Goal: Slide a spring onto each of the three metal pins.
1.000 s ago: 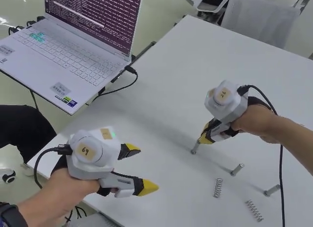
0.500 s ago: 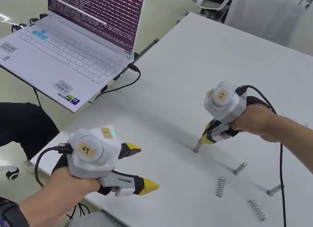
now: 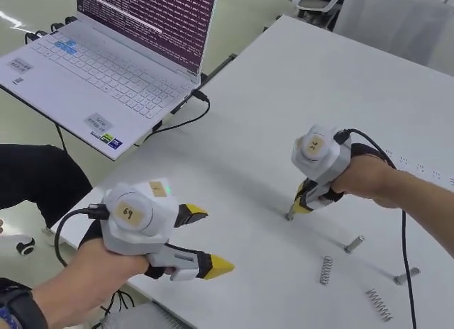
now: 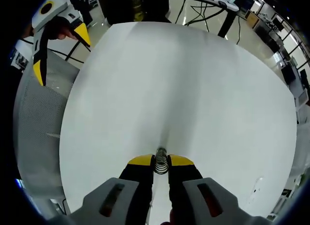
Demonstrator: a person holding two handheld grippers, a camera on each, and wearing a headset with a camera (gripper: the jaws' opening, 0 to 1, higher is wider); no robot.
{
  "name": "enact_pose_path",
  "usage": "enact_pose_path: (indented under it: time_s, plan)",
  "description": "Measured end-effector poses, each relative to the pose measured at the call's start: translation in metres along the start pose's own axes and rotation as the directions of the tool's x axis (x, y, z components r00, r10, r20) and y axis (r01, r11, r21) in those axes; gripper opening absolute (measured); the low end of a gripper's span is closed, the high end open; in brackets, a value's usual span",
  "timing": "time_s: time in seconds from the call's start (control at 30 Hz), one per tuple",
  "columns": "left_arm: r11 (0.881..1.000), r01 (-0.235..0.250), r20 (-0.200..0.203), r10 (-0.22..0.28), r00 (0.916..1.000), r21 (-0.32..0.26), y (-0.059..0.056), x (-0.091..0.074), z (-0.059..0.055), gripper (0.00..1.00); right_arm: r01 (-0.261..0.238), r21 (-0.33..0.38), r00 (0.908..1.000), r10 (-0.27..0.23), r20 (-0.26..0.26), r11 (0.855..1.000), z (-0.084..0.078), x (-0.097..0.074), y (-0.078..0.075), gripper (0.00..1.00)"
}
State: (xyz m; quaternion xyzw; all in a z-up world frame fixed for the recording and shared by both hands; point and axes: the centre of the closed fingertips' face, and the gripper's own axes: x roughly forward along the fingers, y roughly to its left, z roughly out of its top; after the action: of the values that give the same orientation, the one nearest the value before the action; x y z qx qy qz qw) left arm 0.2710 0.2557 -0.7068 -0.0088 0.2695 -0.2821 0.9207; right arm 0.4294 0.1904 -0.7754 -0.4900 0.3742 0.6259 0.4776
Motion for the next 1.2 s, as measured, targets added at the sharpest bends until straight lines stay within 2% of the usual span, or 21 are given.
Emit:
enact_pose_path:
  time_s: [0.7,1.2]
  plan:
    - [1.000,-0.007,0.002,0.007,1.0000,0.000,0.004,-0.001,0.003,0.57,-0.020,-0.003,0.9994,0.020,-0.030,1.000,-0.001,0.021,0.002,0.09]
    - [1.000,-0.006,0.000,0.006,1.0000,0.003,0.003,-0.002,0.005,0.57,-0.029,0.002,0.9989,0.030,-0.036,1.000,-0.003,0.019,0.006,0.15]
